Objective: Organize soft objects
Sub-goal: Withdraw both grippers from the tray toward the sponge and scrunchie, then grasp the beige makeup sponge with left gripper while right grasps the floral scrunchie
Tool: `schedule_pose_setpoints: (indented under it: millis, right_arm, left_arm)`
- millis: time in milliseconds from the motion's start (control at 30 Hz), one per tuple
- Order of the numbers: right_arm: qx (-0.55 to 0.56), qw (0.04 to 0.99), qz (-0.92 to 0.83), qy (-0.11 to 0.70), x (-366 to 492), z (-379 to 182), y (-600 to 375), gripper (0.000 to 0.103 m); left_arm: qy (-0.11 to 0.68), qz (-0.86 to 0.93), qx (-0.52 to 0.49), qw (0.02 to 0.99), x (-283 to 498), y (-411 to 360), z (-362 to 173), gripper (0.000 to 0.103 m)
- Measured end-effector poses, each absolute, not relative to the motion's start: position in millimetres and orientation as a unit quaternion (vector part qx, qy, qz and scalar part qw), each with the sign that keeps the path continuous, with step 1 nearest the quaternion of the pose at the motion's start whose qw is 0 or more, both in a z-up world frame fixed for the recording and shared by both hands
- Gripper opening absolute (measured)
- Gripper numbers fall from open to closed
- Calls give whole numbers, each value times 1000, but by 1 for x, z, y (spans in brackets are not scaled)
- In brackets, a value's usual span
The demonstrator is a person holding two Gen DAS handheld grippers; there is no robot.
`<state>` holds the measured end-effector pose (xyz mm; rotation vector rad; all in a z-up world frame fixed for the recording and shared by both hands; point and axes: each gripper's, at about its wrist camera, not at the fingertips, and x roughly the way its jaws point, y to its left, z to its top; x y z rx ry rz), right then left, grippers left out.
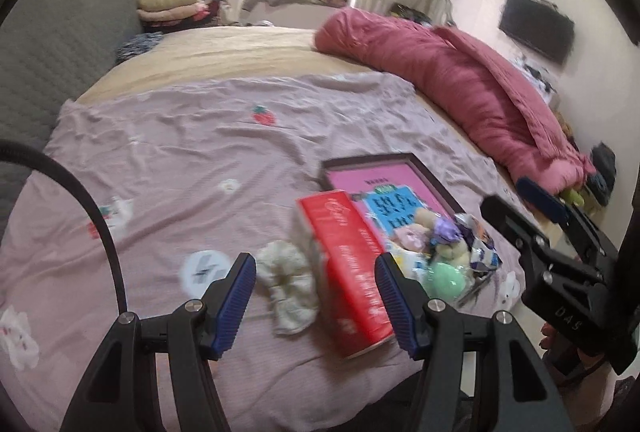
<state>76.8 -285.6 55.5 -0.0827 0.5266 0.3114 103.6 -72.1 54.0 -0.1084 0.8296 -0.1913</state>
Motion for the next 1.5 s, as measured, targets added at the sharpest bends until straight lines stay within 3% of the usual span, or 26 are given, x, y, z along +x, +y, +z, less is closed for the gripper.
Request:
schedule_pose_setpoints:
  millis: [200, 467, 1067, 1167, 1233, 1500]
  right_arm:
    - [-90, 940, 197, 263, 67, 55, -246, 74]
    - [-174, 912, 247, 277, 56, 37, -190, 74]
    - [-269, 860, 276, 334, 67, -22, -134, 74]
    - [-294, 847, 285, 340, 72, -29, -125, 74]
    - [-318, 835, 290, 344, 74, -36, -115, 74]
    - [-489, 753, 282, 337, 75, -79, -72, 74]
  left_arm:
    - [410, -50, -75, 908, 89, -13, 47, 62]
    - [458, -20, -95, 884, 76, 38, -2, 62]
    - [533, -37, -165, 829, 99, 36, -98, 61]
    - [536, -41, -171, 826, 105, 35, -103, 51]
    - [535, -38, -172, 826, 107, 37, -106, 37]
    - [521, -59, -224, 822, 109, 60, -110, 35]
